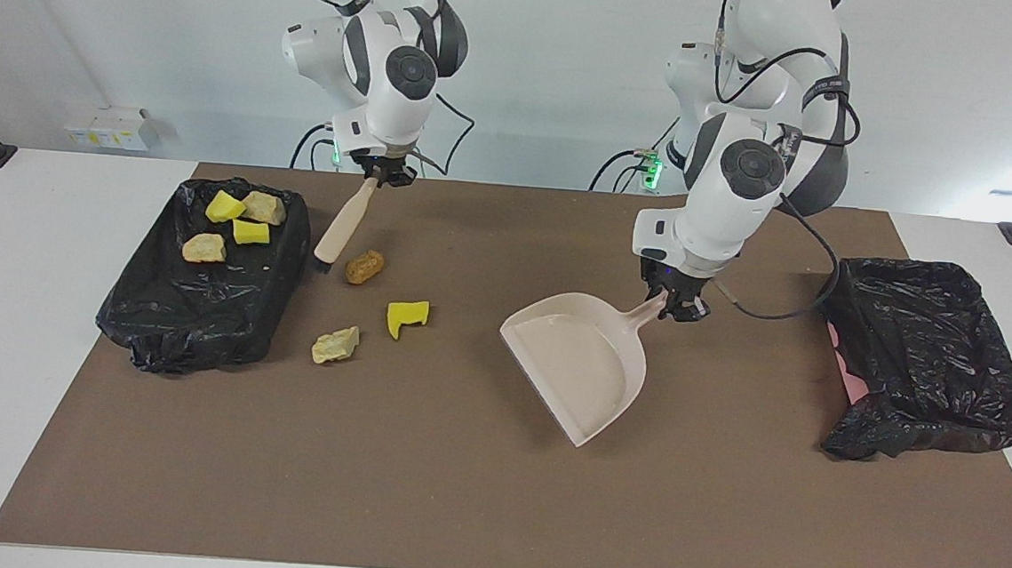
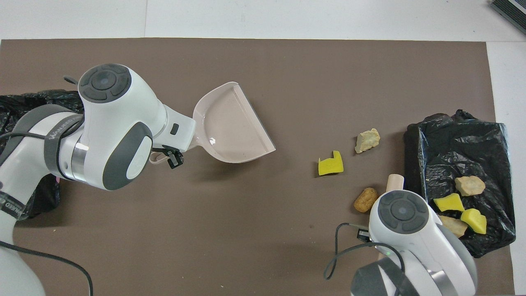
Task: Sweep and dump trash in bin
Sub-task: 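Lift the dustpan with the left gripper while the right gripper moves the brush, then lower the dustpan with the left gripper while the right gripper sweeps pieces in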
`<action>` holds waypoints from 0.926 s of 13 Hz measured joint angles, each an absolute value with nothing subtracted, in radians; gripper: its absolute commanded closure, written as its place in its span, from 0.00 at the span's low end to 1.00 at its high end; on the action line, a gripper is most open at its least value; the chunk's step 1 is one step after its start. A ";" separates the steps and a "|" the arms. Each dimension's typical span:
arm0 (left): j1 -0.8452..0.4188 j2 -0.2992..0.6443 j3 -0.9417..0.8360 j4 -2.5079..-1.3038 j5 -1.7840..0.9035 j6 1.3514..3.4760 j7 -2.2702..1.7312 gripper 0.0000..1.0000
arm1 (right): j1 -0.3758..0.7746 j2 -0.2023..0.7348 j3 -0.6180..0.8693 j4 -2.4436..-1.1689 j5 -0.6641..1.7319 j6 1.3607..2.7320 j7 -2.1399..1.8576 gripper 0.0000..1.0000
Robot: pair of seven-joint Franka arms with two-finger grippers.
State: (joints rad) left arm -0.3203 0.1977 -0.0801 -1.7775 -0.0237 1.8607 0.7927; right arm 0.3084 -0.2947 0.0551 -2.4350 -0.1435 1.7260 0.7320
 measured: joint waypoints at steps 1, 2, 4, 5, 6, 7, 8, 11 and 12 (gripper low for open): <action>-0.328 0.187 -0.084 -1.796 -0.020 1.861 0.824 1.00 | 0.278 -0.295 0.055 -2.457 -0.143 1.762 0.687 1.00; -0.345 0.172 -0.088 -1.821 -0.016 1.862 0.845 1.00 | 0.257 -0.294 0.054 -2.481 -0.140 1.803 0.652 1.00; -0.417 0.119 -0.095 -1.899 0.036 1.866 0.857 1.00 | 0.251 -0.286 0.055 -2.511 -0.100 1.845 0.598 1.00; -0.460 0.093 -0.097 -1.936 0.057 1.875 0.855 1.00 | 0.252 -0.284 0.057 -2.514 -0.058 1.853 0.563 1.00; -0.490 0.071 -0.099 -1.970 0.067 1.888 0.850 1.00 | 0.254 -0.280 0.058 -2.514 -0.020 1.861 0.531 1.00; -0.505 0.054 -0.100 -2.005 0.072 1.908 0.844 1.00 | 0.259 -0.270 0.059 -2.515 0.003 1.889 0.512 1.00; -0.507 0.045 -0.100 -2.039 0.075 1.940 0.832 1.00 | 0.264 -0.255 0.061 -2.514 0.009 1.920 0.506 1.00; -0.518 0.037 -0.099 -2.108 0.085 2.014 0.764 1.00 | 0.276 -0.210 0.064 -2.480 0.020 1.954 0.455 1.00; -0.528 0.037 -0.100 -2.120 0.086 2.029 0.752 1.00 | 0.280 -0.191 0.064 -2.459 0.033 1.955 0.416 1.00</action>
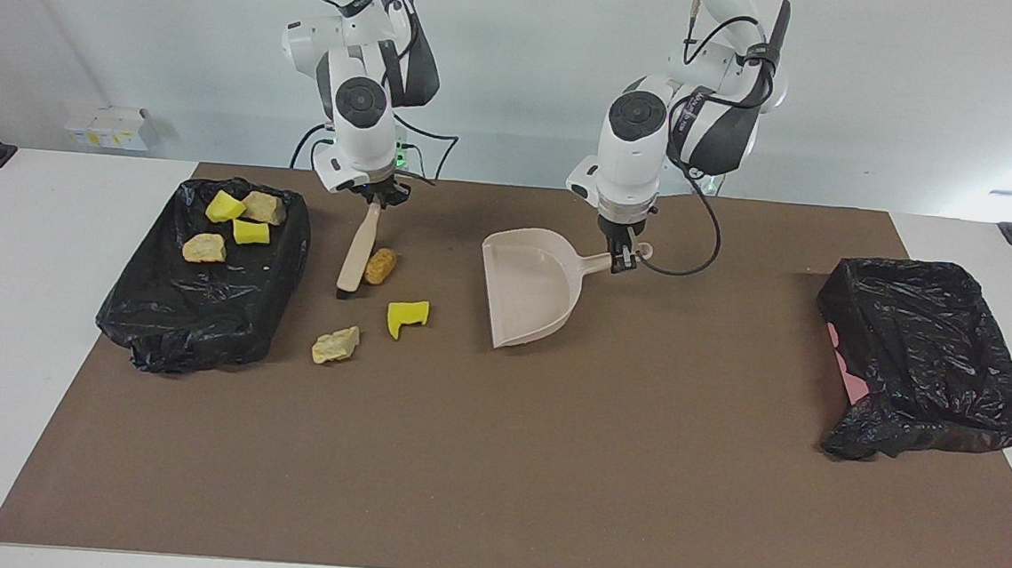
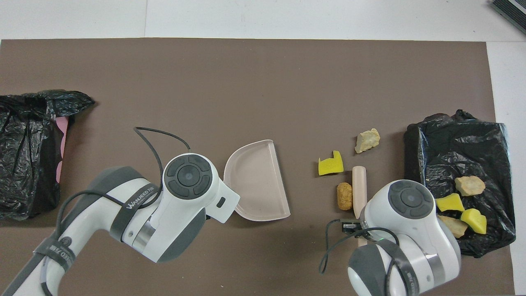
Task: Sweep and dump trash in bin
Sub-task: 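Lower the dustpan with the left gripper while the right gripper sweeps pieces in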
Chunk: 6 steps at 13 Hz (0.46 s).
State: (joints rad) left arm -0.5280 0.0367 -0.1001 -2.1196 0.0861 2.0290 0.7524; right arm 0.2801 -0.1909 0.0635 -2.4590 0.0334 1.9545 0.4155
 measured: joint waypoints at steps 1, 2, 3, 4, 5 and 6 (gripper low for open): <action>-0.541 0.037 -0.100 -2.129 0.086 2.047 0.747 1.00 | 0.282 -0.169 0.064 -2.439 0.042 1.959 0.381 1.00; -0.555 0.037 -0.101 -2.137 0.087 2.059 0.743 1.00 | 0.282 -0.147 0.063 -2.424 0.046 1.969 0.346 1.00; -0.565 0.037 -0.101 -2.140 0.087 2.064 0.740 1.00 | 0.282 -0.133 0.063 -2.414 0.057 1.973 0.313 1.00; -0.571 0.037 -0.101 -2.142 0.090 2.064 0.739 1.00 | 0.282 -0.124 0.063 -2.407 0.070 1.974 0.276 1.00; -0.575 0.037 -0.101 -2.145 0.113 2.064 0.739 1.00 | 0.282 -0.121 0.063 -2.405 0.079 1.974 0.237 1.00; -0.583 0.036 -0.101 -2.151 0.149 2.064 0.739 1.00 | 0.284 -0.121 0.064 -2.404 0.096 1.974 0.211 1.00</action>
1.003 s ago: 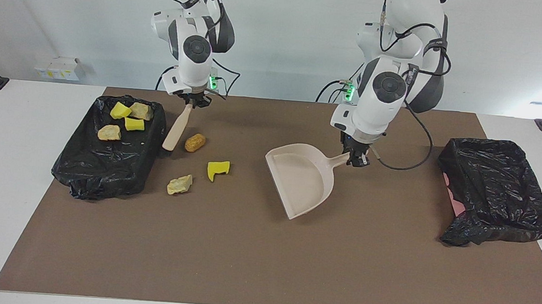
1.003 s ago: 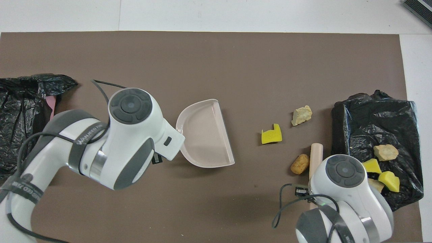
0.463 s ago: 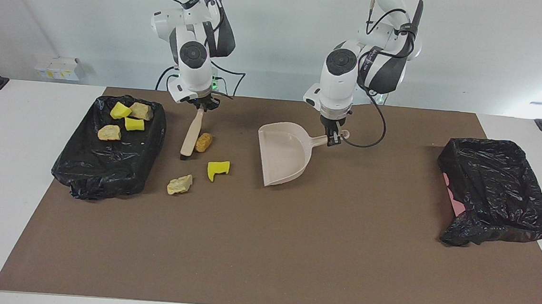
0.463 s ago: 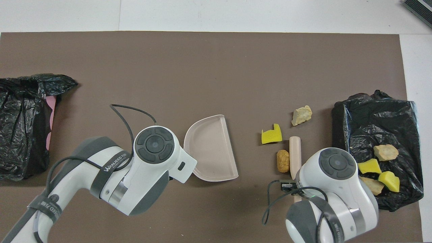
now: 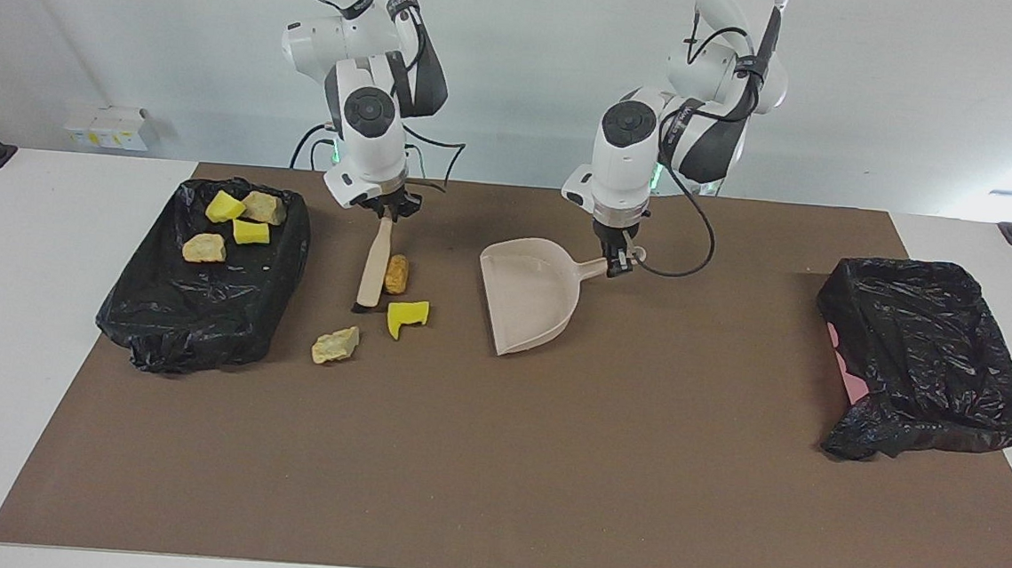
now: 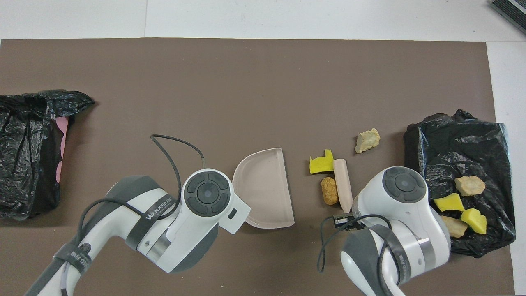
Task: Sweep and dump trash in bin
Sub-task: 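Lower the dustpan with the left gripper while the right gripper sweeps pieces in, then sweep the remaining chunks into the dustpan with the brush in the right gripper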
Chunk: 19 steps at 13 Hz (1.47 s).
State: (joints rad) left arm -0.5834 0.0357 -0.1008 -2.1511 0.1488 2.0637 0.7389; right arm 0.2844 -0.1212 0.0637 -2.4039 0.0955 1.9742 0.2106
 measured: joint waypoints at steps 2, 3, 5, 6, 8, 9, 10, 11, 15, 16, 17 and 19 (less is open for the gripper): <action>-0.605 0.033 -0.102 -2.159 0.179 2.061 0.726 1.00 | 0.321 -0.121 0.065 -2.401 0.149 1.974 0.187 1.00; -0.609 0.033 -0.101 -2.162 0.181 2.059 0.719 1.00 | 0.349 -0.121 0.066 -2.399 0.165 1.974 0.187 1.00; -0.610 0.033 -0.100 -2.171 0.182 2.059 0.714 1.00 | 0.416 -0.122 0.068 -2.397 0.223 1.974 0.187 1.00; -0.610 0.033 -0.099 -2.173 0.182 2.059 0.710 1.00 | 0.445 -0.122 0.070 -2.395 0.250 1.974 0.187 1.00; -0.610 0.033 -0.099 -2.175 0.182 2.059 0.700 1.00 | 0.493 -0.123 0.071 -2.385 0.278 1.974 0.191 1.00; -0.610 0.033 -0.099 -2.176 0.182 2.060 0.698 1.00 | 0.518 -0.123 0.071 -2.372 0.286 1.974 0.211 1.00; -0.610 0.033 -0.099 -2.177 0.182 2.062 0.696 1.00 | 0.537 -0.122 0.072 -2.352 0.289 1.971 0.244 1.00; -0.609 0.033 -0.098 -2.178 0.182 2.063 0.695 1.00 | 0.547 -0.120 0.072 -2.327 0.289 1.962 0.267 1.00; -0.582 0.037 -0.089 -2.179 0.179 2.066 0.689 1.00 | 0.478 -0.114 0.062 -2.213 0.205 1.835 0.285 1.00; -0.573 0.038 -0.087 -2.179 0.178 2.067 0.689 1.00 | 0.434 -0.114 0.059 -2.195 0.121 1.789 0.283 1.00; -0.565 0.039 -0.087 -2.178 0.178 2.068 0.689 1.00 | 0.394 -0.113 0.057 -2.184 0.041 1.762 0.280 1.00; -0.555 0.041 -0.086 -2.173 0.178 2.069 0.688 1.00 | 0.332 -0.104 0.054 -2.173 -0.074 1.756 0.279 1.00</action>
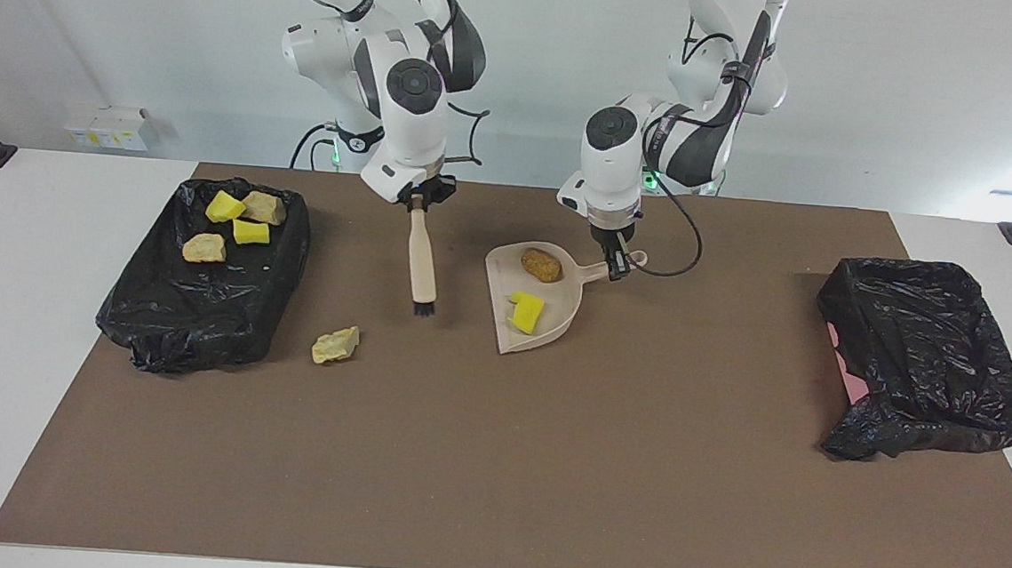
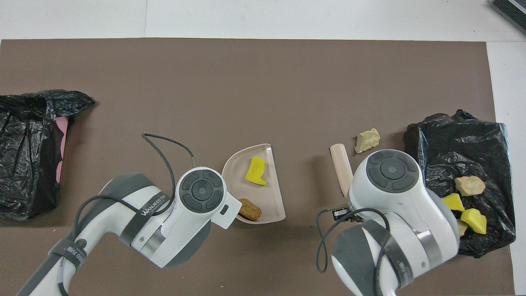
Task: Sweep and dump trash in bin
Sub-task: 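Sweep the remaining chunks into the dustpan with the brush in the right gripper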
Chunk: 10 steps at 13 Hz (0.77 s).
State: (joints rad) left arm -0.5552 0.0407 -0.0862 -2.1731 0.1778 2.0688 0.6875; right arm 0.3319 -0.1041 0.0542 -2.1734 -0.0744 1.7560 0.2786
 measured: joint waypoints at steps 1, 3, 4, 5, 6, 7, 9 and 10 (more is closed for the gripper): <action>-0.553 0.044 -0.084 -2.167 0.178 2.069 0.686 1.00 | 0.292 -0.093 0.054 -2.167 -0.107 1.761 0.274 1.00; -0.545 0.053 -0.084 -2.155 0.176 2.069 0.681 1.00 | 0.200 -0.059 0.052 -2.151 -0.140 1.799 0.250 1.00; -0.542 0.057 -0.083 -2.149 0.174 2.069 0.677 1.00 | 0.173 -0.035 0.049 -2.143 -0.156 1.815 0.250 1.00; -0.541 0.062 -0.083 -2.143 0.174 2.068 0.671 1.00 | 0.158 -0.007 0.048 -2.130 -0.179 1.829 0.252 1.00; -0.541 0.067 -0.083 -2.137 0.173 2.068 0.668 1.00 | 0.147 0.016 0.048 -2.116 -0.195 1.836 0.255 1.00; -0.541 0.071 -0.083 -2.132 0.172 2.068 0.666 1.00 | 0.136 0.031 0.048 -2.104 -0.215 1.846 0.255 1.00; -0.540 0.076 -0.083 -2.125 0.170 2.068 0.662 1.00 | 0.117 0.042 0.048 -2.093 -0.246 1.862 0.255 1.00; -0.537 0.078 -0.083 -2.124 0.169 2.068 0.661 1.00 | 0.111 0.043 0.048 -2.093 -0.250 1.865 0.255 1.00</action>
State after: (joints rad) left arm -0.5371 0.0775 -0.0834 -2.1242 0.1692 2.0684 0.6610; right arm 0.1107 0.0434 0.0478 -2.0927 -0.2498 1.8651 0.2551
